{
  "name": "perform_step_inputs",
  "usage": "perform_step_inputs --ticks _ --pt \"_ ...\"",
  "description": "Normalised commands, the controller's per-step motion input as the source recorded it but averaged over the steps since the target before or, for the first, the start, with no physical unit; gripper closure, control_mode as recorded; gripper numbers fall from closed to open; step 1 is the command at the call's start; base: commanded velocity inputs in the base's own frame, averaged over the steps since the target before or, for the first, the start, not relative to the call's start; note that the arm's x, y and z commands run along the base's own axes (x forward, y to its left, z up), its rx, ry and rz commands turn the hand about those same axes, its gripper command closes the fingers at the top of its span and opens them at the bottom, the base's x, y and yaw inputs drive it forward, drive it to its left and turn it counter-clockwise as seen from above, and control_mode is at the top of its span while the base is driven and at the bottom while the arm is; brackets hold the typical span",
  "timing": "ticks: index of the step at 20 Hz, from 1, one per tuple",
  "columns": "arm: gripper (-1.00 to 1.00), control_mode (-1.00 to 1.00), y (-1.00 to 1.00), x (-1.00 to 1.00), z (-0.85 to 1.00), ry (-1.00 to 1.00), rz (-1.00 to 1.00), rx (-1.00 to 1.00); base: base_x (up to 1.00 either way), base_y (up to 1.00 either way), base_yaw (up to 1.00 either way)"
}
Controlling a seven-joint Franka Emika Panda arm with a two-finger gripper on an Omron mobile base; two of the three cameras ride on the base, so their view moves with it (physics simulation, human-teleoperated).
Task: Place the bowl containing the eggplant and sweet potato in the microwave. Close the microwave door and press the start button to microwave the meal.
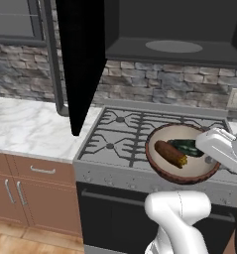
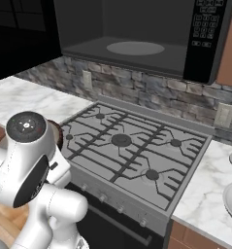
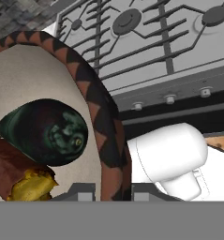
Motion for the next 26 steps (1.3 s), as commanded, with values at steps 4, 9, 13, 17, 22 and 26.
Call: perform_step_inputs --ticks 4,9,13,17,22,26 --pt "1.0 -1.0 0.0 0.0 0.0 0.0 0.0 0.0 0.0 0.0 0.0" --pt "1.0 -1.0 0.0 0.0 0.0 0.0 0.0 0.0 0.0 0.0 0.0" --pt "1.0 -1.0 -0.18 -0.08 0.16 -0.03 0.0 0.04 0.0 0.0 0.0" --pt "1.0 -1.0 -0.07 -0.16 0.44 -0.04 -0.01 0.01 0.0 0.0 0.0" --pt "1.0 -1.0 -0.14 0.0 0.53 0.0 -0.19 0.0 0.0 0.0 0.0" --pt "1.0 -1.0 -0.03 0.0 0.58 -0.03 -0.23 0.0 0.0 0.0 0.0"
